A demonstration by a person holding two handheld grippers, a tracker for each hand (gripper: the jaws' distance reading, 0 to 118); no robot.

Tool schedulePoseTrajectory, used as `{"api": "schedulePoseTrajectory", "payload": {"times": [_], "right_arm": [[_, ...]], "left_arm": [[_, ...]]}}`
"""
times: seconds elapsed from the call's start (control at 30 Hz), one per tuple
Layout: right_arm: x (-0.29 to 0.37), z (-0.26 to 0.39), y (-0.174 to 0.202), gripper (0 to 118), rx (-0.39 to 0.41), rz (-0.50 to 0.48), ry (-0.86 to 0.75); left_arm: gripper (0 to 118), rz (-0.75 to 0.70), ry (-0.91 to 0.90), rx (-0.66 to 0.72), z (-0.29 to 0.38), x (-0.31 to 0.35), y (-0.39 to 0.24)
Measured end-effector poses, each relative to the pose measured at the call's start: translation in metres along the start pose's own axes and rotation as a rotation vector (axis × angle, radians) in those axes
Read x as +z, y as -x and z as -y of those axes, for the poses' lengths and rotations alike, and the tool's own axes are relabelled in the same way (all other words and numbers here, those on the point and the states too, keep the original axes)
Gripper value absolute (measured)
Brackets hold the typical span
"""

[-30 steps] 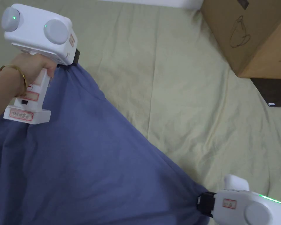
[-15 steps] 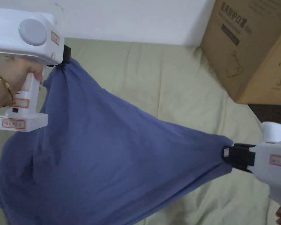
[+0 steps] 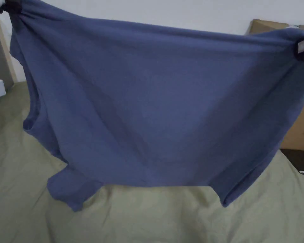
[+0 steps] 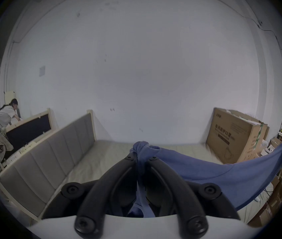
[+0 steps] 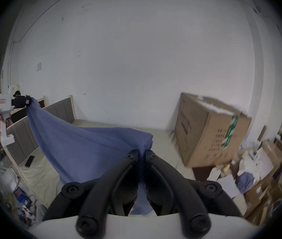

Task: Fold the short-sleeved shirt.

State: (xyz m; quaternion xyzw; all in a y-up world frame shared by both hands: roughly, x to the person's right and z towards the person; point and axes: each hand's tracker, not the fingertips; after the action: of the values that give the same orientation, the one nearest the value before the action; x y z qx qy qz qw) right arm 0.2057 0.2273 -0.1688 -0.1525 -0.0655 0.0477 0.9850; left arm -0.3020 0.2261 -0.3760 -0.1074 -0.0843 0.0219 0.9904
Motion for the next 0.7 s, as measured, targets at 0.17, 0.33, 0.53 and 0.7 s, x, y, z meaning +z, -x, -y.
{"api": "schedulePoseTrajectory", "payload": {"times": [0.17,0.33,0.53,0.7], "right_arm": [[-0.005,-0.045,0.001,7,0.029,0.008,-0.034],[-0.017,-0.081,0.003,7,0.037,0.035,-0.061],[-0.045,-0.130,0.002,7,-0.044,0.058,-0.093],[-0.084,-0.165,0.008,7,0.031,0.120,-0.126]], "left_arm": [[5,-0.046,-0.083,0.002,-0.033,0.028,0.008],[5,-0.088,-0.148,0.026,-0.061,0.031,0.009],[5,-0.152,-0.155,0.014,-0.100,-0.003,0.004],[5,-0.220,-0.186,-0.011,-0.126,-0.046,-0.006]]}}
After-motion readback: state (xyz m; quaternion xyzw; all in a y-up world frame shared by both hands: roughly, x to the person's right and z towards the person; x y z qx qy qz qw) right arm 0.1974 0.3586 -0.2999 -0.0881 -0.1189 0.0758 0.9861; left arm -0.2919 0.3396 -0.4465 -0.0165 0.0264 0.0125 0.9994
